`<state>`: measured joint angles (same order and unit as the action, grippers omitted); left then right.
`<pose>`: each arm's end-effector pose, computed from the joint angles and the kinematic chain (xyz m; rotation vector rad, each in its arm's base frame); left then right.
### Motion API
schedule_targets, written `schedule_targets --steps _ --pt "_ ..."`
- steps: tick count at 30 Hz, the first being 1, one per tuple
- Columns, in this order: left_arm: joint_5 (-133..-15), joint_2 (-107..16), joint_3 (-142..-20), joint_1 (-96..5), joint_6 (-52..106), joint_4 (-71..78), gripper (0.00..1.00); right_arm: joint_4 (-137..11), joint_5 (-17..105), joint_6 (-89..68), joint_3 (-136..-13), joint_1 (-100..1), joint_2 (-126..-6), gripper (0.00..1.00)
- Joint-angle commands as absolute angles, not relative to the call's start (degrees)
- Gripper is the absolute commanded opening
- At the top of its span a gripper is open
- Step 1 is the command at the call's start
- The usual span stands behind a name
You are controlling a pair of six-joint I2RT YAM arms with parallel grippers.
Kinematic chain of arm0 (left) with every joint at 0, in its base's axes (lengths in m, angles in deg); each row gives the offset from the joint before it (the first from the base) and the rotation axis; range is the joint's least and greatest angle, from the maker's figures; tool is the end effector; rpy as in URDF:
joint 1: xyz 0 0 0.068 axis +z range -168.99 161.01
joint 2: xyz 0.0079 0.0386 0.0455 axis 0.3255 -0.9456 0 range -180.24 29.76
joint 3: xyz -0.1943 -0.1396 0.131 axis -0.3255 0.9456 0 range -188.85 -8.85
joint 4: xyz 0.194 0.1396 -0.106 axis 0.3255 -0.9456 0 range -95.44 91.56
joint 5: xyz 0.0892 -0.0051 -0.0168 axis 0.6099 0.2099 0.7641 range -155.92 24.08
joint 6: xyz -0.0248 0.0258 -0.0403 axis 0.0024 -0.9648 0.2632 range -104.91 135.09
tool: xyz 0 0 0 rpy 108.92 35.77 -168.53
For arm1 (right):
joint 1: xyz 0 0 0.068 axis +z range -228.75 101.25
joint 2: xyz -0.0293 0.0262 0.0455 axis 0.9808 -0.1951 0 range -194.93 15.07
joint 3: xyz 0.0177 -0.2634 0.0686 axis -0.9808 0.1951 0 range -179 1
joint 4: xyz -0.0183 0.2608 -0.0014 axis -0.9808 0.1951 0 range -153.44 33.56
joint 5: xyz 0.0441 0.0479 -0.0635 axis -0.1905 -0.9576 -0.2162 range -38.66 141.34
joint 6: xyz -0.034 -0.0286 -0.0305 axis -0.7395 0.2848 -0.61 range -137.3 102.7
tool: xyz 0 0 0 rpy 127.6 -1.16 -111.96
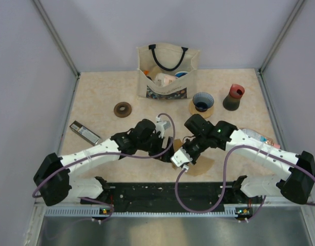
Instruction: Place the coffee filter in the dripper
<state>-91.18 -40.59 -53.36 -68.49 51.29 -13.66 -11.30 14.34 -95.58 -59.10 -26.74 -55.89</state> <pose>0.1561 -0.2059 0.2395 0.5504 2.4891 -1.2014 0.1261 0.1963 0.2845 -2.3202 0.8566 0.6688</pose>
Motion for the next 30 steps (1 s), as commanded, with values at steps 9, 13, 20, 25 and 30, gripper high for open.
schedule_targets --steps 9,13,20,25,30 --pt "-90.3 -43.5 -60.8 -73.0 45.5 -15.3 0.89 -14.4 14.1 -94.7 -61.8 -26.2 -55.2 0.0" --pt "-78.3 -44.2 -62.5 -73.0 49.0 -19.9 0.88 -14.4 14.0 -94.5 -61.8 -26.0 -54.9 0.0" --pt "-69.9 -45.4 -65.4 -73.0 51.7 -24.3 0.82 -14.3 14.4 -94.4 -61.6 -25.8 -54.7 0.0" --pt "-71.6 -45.5 -65.5 -73.0 51.8 -22.2 0.8 -14.3 14.5 -94.6 -61.8 -25.8 -55.2 0.0" --pt "-77.3 -48.0 -66.7 -73.0 49.6 -21.6 0.73 -14.3 15.1 -94.5 -61.8 -25.7 -55.1 0.0"
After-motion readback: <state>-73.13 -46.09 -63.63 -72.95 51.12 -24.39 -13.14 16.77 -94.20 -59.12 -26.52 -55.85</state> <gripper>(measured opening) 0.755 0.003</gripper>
